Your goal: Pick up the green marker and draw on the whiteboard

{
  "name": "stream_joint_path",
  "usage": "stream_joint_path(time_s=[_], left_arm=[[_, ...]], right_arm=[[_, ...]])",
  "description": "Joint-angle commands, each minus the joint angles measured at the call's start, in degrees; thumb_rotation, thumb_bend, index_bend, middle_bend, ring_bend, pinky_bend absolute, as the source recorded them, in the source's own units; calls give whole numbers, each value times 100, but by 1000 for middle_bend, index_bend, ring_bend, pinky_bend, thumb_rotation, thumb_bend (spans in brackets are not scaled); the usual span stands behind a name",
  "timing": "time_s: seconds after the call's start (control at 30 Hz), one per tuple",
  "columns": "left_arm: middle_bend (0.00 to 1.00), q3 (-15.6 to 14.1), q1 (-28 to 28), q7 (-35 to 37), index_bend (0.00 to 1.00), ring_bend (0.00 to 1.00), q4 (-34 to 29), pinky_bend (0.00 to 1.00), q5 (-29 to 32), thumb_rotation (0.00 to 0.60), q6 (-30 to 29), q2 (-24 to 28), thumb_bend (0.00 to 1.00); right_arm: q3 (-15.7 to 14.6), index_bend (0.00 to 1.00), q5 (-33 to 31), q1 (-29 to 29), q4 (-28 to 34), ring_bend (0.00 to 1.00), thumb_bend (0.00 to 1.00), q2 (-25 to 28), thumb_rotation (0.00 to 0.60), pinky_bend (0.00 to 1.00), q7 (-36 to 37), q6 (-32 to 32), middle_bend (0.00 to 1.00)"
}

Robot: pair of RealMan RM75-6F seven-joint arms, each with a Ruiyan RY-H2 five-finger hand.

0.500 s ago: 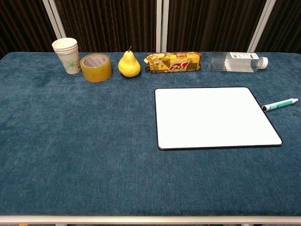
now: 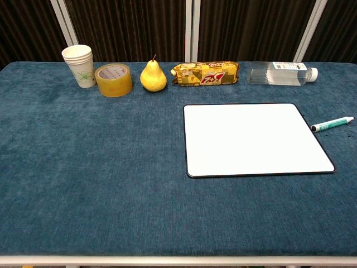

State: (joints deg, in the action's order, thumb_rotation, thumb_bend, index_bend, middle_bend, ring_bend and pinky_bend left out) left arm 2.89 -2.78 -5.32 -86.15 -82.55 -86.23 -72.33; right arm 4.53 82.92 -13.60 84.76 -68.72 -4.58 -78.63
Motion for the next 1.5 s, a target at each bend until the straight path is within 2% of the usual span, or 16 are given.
stream_joint_path(time_s=[0.03,0.23,0.43,0.67,0.9,1.03,1.2,1.3,1.4,1.5], left_arm=[[212,-8,9,16,231,94,-3,71,8,600,9,12,0],[212,-6,46,63,251,93,-14,72,95,600,36,30,0],[212,-8,57,61,251,94,-17,72,133,600,64,29,0],[212,9,41,72,251,93,-4,72,144,600,92,28,0],[212,13,44,131,251,93,16,72,169,600,119,31,0],[212,18,46,155,251,93,37,72,174,600,122,25,0],[212,16,52,192,250,94,63,72,161,600,112,15,0],[212,17,59,221,251,94,64,72,154,600,102,23,0],[212,20,66,239,251,93,54,72,155,600,93,39,0],[212,23,63,250,251,94,21,72,145,600,94,77,0]], right_arm=[[183,355,-396,-587,-1026,142,161,-704,600,136,-406,962,352],[71,373,-317,-1173,-2453,142,165,-1575,600,136,-663,1834,361],[-31,388,-116,-1506,-3513,143,173,-2246,600,136,-428,2170,379],[-155,434,159,-1772,-4308,172,222,-2758,600,136,-108,2266,420],[-230,456,259,-1895,-4734,173,251,-3039,600,136,75,2354,428],[-252,494,283,-1914,-4856,201,276,-3112,600,142,129,2347,451],[-251,627,323,-1927,-4958,280,333,-3153,600,184,217,2220,490],[-225,678,380,-1947,-4806,315,341,-3040,600,198,271,2014,520],[-109,746,467,-1967,-4119,365,356,-2726,600,226,523,1554,567],[58,773,497,-2036,-2870,387,361,-2248,600,248,1027,1330,587]])
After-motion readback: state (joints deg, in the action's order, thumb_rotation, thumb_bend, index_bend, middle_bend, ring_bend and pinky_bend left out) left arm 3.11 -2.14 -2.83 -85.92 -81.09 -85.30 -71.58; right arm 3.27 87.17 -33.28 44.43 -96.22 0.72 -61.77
